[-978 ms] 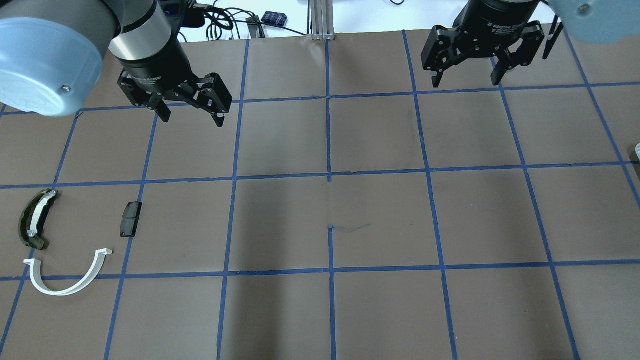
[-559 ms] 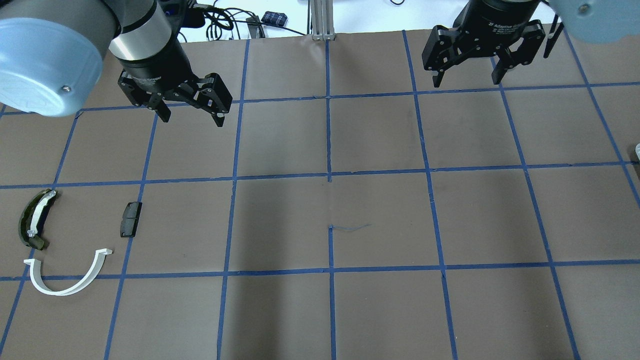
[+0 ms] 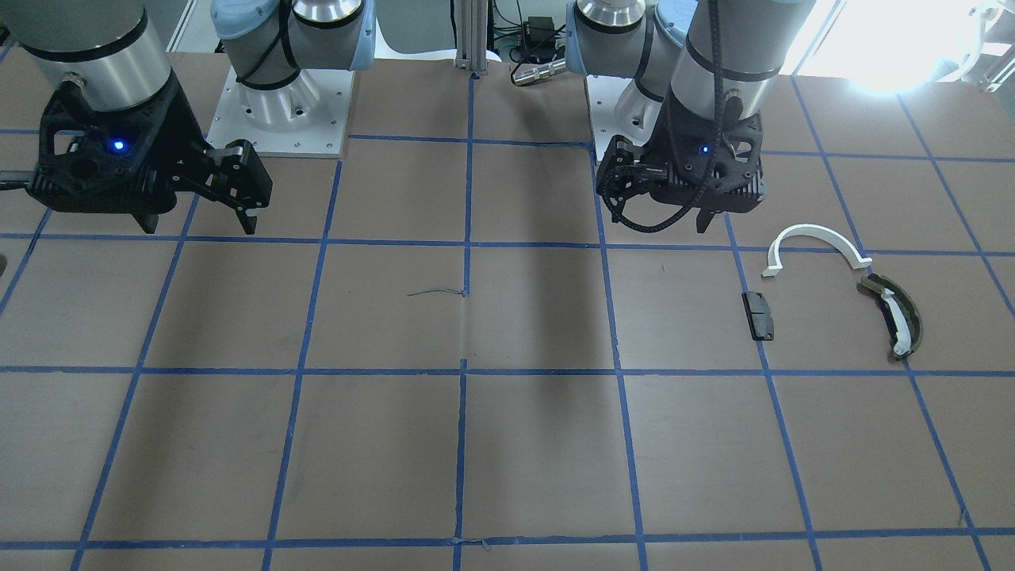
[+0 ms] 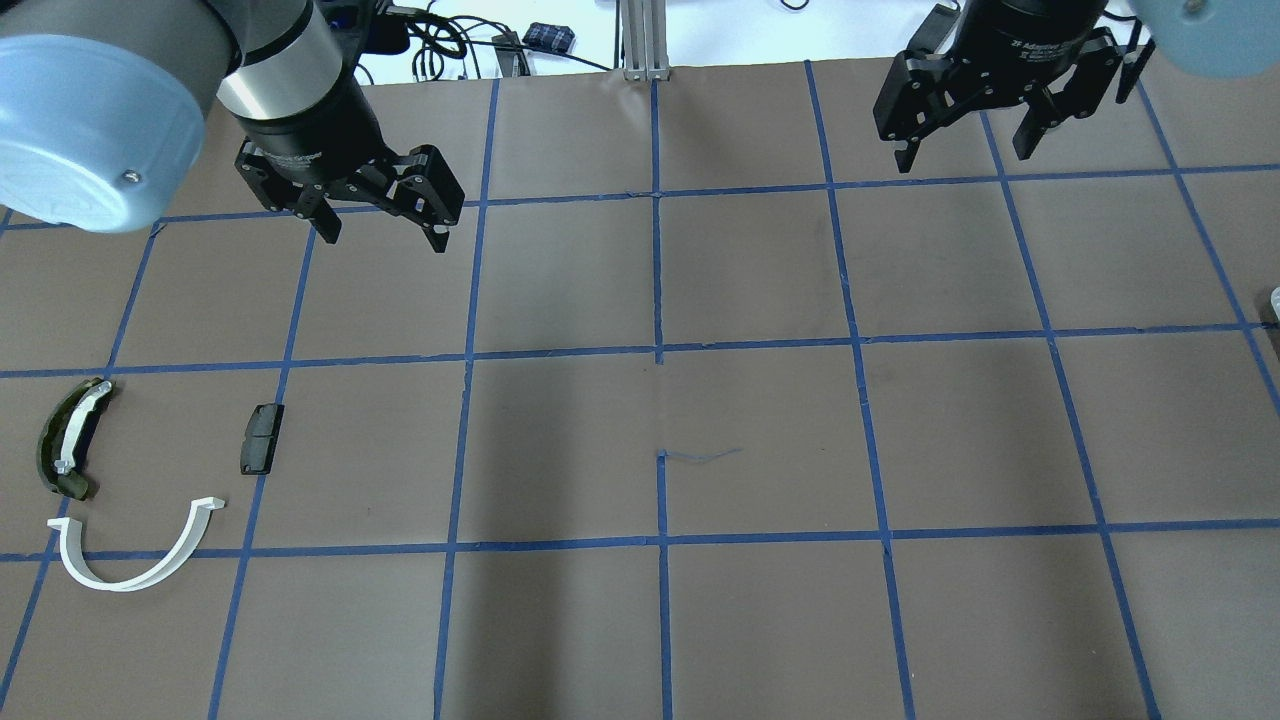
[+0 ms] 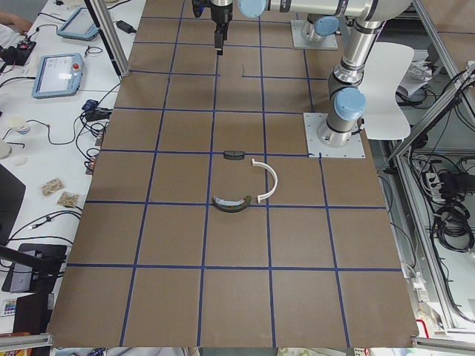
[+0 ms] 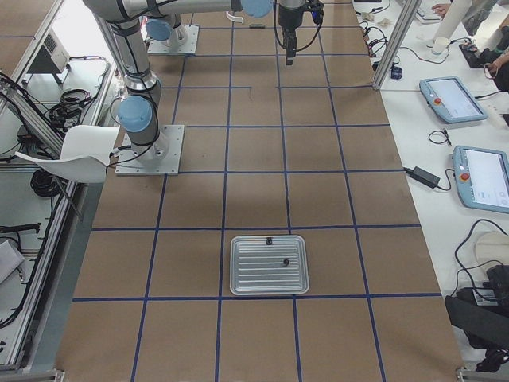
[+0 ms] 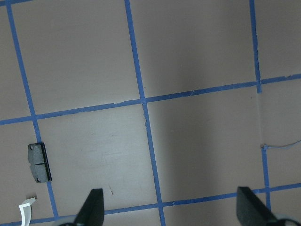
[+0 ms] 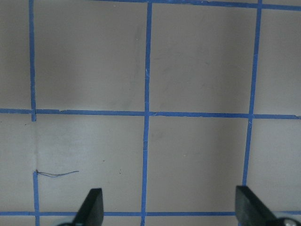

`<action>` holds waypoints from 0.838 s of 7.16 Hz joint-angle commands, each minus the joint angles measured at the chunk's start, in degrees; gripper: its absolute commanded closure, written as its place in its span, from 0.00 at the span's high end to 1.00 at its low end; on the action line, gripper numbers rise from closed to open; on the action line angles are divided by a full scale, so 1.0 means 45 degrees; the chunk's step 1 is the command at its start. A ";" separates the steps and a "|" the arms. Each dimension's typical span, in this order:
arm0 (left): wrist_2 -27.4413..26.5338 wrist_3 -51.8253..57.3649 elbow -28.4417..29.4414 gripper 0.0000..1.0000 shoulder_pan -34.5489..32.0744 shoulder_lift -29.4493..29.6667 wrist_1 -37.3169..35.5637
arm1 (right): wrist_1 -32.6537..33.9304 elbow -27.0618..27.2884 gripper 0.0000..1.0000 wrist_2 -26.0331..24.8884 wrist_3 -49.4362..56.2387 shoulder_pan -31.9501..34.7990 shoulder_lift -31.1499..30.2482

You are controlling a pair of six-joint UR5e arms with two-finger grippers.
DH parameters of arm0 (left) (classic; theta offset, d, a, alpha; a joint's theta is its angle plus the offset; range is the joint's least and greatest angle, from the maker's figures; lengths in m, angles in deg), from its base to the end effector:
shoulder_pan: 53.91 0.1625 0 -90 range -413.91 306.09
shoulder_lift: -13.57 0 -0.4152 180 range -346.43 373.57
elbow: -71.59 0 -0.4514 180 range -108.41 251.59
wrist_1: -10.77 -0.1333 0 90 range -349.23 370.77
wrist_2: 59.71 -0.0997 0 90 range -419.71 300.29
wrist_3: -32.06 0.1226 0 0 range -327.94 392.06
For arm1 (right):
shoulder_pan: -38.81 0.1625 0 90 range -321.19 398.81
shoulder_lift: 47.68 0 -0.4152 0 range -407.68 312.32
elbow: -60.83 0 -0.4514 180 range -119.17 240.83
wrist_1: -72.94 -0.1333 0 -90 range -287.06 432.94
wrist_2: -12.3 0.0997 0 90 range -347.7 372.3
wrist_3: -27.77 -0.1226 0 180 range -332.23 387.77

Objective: Place bearing gear from tray to pile

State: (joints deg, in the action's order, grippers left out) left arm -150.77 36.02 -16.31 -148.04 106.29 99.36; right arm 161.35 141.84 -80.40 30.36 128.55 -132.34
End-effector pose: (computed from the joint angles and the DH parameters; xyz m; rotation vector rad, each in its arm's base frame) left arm -0.1719 -0.5615 0.4512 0.2201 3.1153 -0.0216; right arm 0.1248 -0.5937 0.4858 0.0616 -3.0925 0.0538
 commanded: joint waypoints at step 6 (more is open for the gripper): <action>0.0019 0.0000 0.0000 1.00 0.0000 0.0000 0.0000 | 0.0060 -0.0307 1.00 0.0364 0.6513 -0.4130 0.0005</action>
State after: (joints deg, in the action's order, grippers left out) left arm -150.68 36.02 -16.32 -148.04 106.29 99.36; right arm 161.33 140.69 -79.39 48.86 116.08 -132.35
